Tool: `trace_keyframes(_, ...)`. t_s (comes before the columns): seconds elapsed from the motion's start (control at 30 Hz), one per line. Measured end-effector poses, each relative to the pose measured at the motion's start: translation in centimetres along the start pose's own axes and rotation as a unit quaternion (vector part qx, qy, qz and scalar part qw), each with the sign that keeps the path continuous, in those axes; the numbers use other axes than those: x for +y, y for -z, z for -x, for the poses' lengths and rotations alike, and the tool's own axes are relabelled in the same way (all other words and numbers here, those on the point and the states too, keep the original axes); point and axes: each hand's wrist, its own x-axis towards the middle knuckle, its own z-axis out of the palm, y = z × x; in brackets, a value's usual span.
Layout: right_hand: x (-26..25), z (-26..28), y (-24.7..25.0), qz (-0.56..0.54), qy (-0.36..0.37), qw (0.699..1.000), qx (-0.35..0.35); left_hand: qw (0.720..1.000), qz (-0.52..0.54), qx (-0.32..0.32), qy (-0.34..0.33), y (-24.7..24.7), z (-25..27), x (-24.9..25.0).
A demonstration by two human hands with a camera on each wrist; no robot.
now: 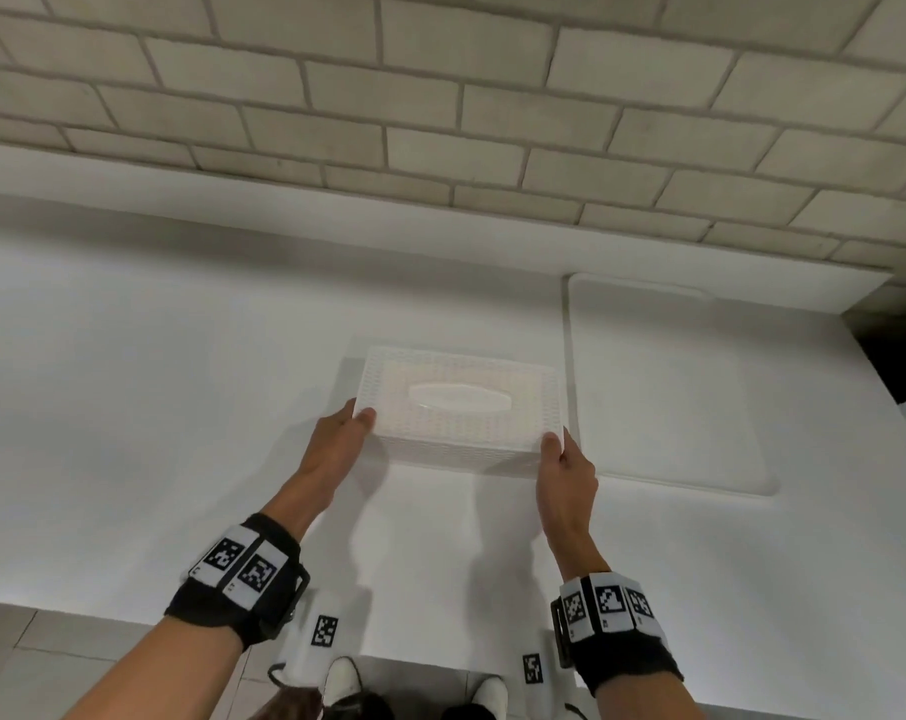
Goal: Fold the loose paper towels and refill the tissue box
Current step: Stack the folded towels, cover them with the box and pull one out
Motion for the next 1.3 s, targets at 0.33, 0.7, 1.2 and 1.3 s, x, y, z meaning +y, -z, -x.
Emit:
trace_keyframes(0.33, -2.7, -5.5, -0.2, 0.038, -0.069, 0.995, -0.054, 0.999, -0.042, -0.031, 0.006, -0.1, -2.9, 4.9)
trace_keyframes(0.7, -2.8, -9.0, -1.0, 0.091, -0.052, 0.991, -0.086, 0.994, -0.103, -0.014, 0.033, -1.0, -5.5, 4.9)
trace_keyframes(1.2, -4.9, -5.0, -1.0, 0.166, 0.215, 0.962, 0.024, 0.921, -0.264, 0.118, -0.263, -0.8, -4.5, 4.9)
trace_keyframes(1.3, -4.7, -4.1, -3.3, 0.220, 0.290, 0.924, -0.115, 0.859, -0.329, 0.012, -0.392, -3.1, -2.8, 4.9)
